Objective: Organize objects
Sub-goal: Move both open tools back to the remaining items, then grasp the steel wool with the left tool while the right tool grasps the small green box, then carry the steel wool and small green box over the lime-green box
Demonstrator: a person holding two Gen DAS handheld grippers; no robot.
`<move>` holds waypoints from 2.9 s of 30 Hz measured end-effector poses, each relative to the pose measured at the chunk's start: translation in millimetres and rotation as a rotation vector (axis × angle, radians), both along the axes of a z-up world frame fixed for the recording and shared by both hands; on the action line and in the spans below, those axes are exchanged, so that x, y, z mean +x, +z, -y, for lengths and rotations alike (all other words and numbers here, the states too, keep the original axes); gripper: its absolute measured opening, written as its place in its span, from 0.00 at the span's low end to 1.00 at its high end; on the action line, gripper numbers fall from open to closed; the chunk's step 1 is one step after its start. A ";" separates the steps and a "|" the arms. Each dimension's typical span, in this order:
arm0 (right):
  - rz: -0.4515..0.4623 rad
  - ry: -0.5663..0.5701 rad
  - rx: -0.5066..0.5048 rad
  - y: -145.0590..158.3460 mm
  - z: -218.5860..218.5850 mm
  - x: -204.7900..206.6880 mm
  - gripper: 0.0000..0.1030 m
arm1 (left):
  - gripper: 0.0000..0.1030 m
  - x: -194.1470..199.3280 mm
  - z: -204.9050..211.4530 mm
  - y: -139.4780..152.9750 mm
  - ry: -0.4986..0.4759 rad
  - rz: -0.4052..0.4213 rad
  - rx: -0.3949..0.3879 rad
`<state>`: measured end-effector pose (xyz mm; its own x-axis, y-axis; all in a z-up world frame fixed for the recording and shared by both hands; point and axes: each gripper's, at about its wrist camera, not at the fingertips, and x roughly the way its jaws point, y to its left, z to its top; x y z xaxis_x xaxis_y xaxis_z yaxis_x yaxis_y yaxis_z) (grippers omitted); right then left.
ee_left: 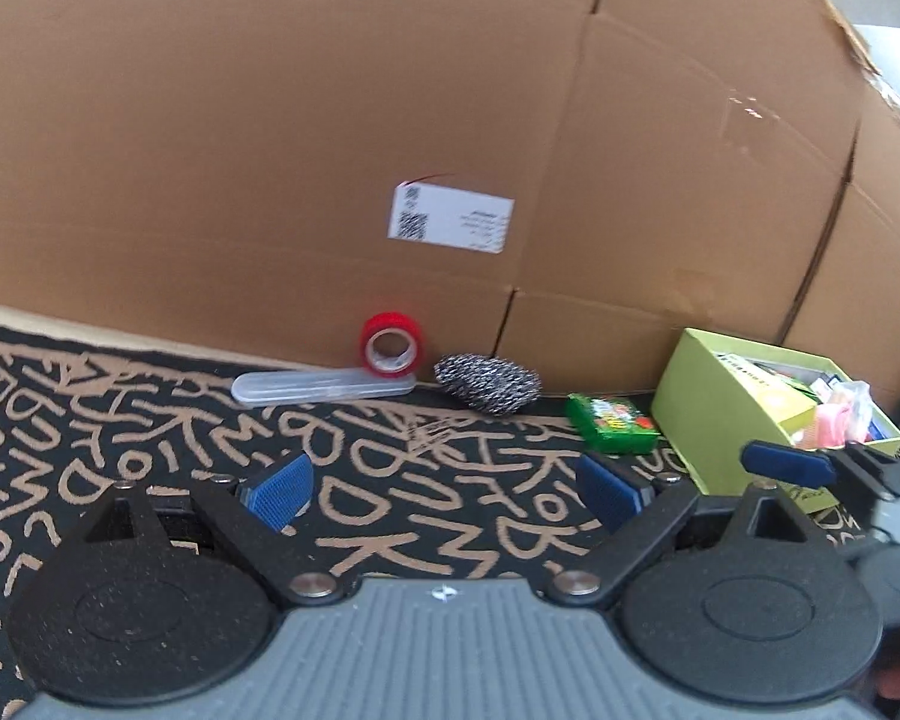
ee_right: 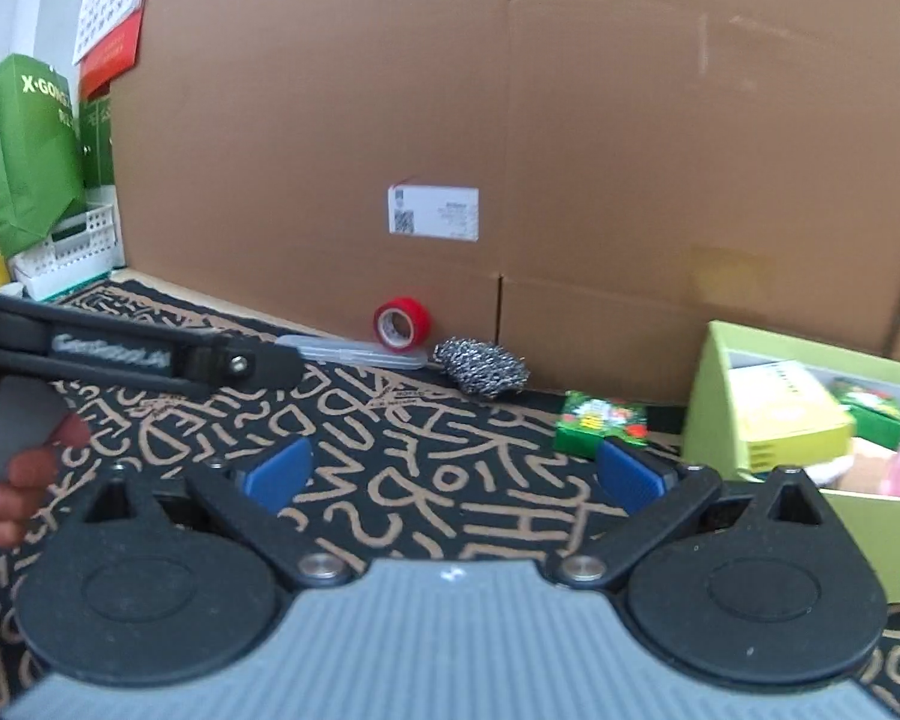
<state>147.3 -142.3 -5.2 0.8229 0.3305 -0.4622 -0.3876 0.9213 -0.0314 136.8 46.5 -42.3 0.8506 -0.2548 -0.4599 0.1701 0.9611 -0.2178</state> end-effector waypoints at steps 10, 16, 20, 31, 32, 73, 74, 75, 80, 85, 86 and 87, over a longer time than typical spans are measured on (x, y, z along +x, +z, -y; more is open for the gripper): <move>-0.077 -0.294 0.010 -33.7 -12.1 88.7 0.88 | 0.95 36.1 -7.3 -9.4 0.005 -0.015 -0.023; -0.118 -0.500 -0.090 -59.8 -20.6 128.1 0.88 | 0.95 57.5 -18.5 -10.6 -0.006 -0.008 -0.031; -0.169 -0.558 -0.072 -67.2 -17.3 148.5 0.90 | 0.95 67.3 -22.1 -11.0 -0.023 -0.001 -0.029; -0.178 -0.515 0.042 -70.1 8.6 139.2 0.60 | 0.95 102.5 8.3 -17.3 -0.117 -0.033 -0.080; -0.175 -0.503 0.045 -70.4 11.0 132.5 0.60 | 0.95 107.6 12.9 -19.0 -0.116 -0.040 -0.080; -0.170 -0.222 0.001 -54.9 32.6 -14.3 0.61 | 0.72 106.0 36.8 -24.0 -0.047 -0.058 0.017; -0.171 -0.220 -0.003 -55.6 32.1 -12.8 0.62 | 0.75 114.2 41.0 -25.1 -0.044 -0.051 0.028; -0.175 -0.219 -0.003 -56.6 32.3 -11.0 0.62 | 0.75 121.9 44.1 -26.7 -0.040 -0.053 0.035; -0.189 -0.205 0.017 -57.1 33.9 -3.1 0.67 | 0.75 159.4 52.3 -37.0 0.025 -0.115 -0.015; -0.196 -0.189 0.008 -56.5 32.4 3.0 0.73 | 0.72 188.1 50.7 -49.6 0.116 -0.180 -0.061; -0.196 -0.186 0.009 -56.1 32.3 4.4 0.74 | 0.64 190.1 51.4 -49.0 0.116 -0.182 -0.051; -0.195 -0.184 0.011 -55.7 32.2 5.1 0.74 | 0.40 191.2 52.1 -48.6 0.101 -0.185 -0.036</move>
<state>152.3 -174.6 -60.9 0.7653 0.1891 -0.6152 -0.2110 0.9768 0.0377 328.0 -5.5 -90.9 0.7745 -0.1915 -0.6028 0.0272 0.9623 -0.2707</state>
